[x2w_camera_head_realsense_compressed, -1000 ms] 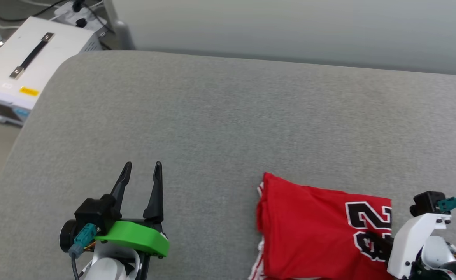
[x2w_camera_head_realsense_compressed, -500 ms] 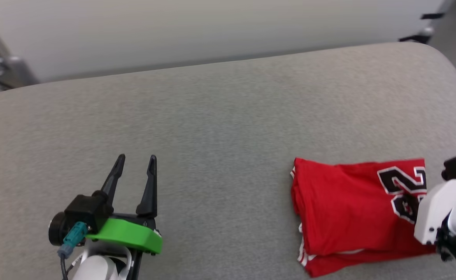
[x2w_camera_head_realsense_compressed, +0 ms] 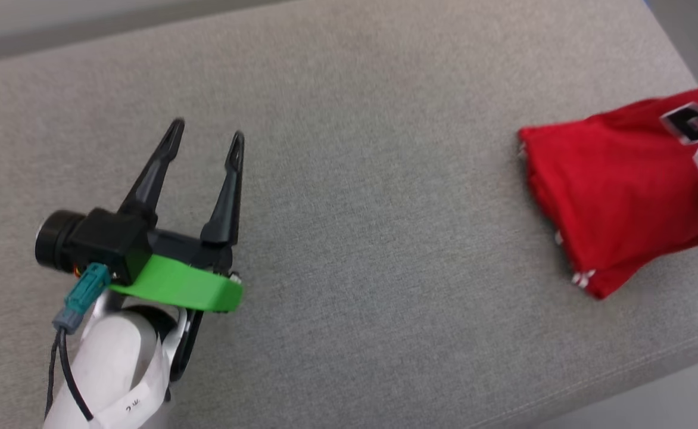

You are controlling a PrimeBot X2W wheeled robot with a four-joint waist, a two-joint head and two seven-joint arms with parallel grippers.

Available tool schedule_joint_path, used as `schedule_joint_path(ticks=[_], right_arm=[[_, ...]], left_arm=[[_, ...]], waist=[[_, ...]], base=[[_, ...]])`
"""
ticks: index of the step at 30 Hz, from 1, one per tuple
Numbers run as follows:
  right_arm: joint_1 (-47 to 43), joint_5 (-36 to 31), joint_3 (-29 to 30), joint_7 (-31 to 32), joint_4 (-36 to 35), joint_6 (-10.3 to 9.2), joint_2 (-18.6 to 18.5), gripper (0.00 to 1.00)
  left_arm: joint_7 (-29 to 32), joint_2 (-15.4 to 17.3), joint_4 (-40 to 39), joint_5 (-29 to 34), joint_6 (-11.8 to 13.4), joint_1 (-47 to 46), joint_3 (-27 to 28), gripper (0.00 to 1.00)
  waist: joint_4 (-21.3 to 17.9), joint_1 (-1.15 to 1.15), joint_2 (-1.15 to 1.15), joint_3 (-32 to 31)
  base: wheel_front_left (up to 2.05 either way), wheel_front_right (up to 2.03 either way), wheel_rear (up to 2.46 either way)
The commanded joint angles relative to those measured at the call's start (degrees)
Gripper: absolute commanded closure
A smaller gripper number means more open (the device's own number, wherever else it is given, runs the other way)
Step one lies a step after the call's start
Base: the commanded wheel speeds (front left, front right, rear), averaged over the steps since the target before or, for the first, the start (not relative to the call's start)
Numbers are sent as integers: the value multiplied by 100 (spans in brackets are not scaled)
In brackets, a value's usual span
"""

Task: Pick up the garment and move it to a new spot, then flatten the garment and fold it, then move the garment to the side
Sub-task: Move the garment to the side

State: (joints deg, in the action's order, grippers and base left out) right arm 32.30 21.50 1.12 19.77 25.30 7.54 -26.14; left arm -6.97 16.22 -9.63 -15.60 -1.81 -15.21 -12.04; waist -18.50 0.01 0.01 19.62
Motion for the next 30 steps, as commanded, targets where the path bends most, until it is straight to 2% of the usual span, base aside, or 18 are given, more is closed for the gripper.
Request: schedule_joint_path(ticks=[1,7,12,13,14,15,16,21,26,29,30], right_arm=[[235,-85,65,-172,171,-5,-117,100],[954,-300,416,-744,1145,-5,-506,100],[1325,-798,796,-1266,1719,-5,-503,100],[1385,-909,890,-1394,1836,-5,-471,97],[1421,-1014,960,-1489,1922,-5,-448,85],[1456,-1158,1047,-1615,2017,-5,-427,56],[1479,-1262,1103,-1710,2080,-5,-403,0],[1542,-1895,1631,-2254,2270,-5,-268,0],[1422,-2355,2108,-2636,2148,-5,-119,0],[1005,-2560,2231,-2932,1798,-5,114,0],[462,-2431,2194,-3076,1391,-5,362,0]], left_arm=[[48,49,-69,61,-49,-209,-31,0],[139,93,-246,125,-129,-651,-134,0],[121,121,-273,143,-116,-787,-125,0],[106,122,-263,143,-114,-800,-127,0],[94,122,-251,143,-113,-805,-131,0],[77,117,-232,141,-114,-811,-142,0],[63,113,-213,139,-114,-815,-150,0],[-30,77,-48,112,-99,-799,-186,0],[-173,18,156,52,-62,-701,-195,0],[-359,-77,447,-33,41,-416,-178,0],[-499,-177,675,-108,195,-111,-105,0]], waist=[[-120,-1,-1,918],[127,-1,-1,1482],[235,-1,-1,1716],[253,-1,-1,1729],[265,-1,-1,1731],[287,-1,-1,1727],[300,-1,-1,1720],[352,-1,-1,1542],[425,-1,-1,1192],[555,-1,-1,607],[704,-1,-1,146]], base=[[0,0,0],[0,0,0],[0,0,0],[0,0,0],[0,0,0],[0,0,0],[0,0,0],[0,0,0],[0,0,0],[0,0,0],[0,0,0]])
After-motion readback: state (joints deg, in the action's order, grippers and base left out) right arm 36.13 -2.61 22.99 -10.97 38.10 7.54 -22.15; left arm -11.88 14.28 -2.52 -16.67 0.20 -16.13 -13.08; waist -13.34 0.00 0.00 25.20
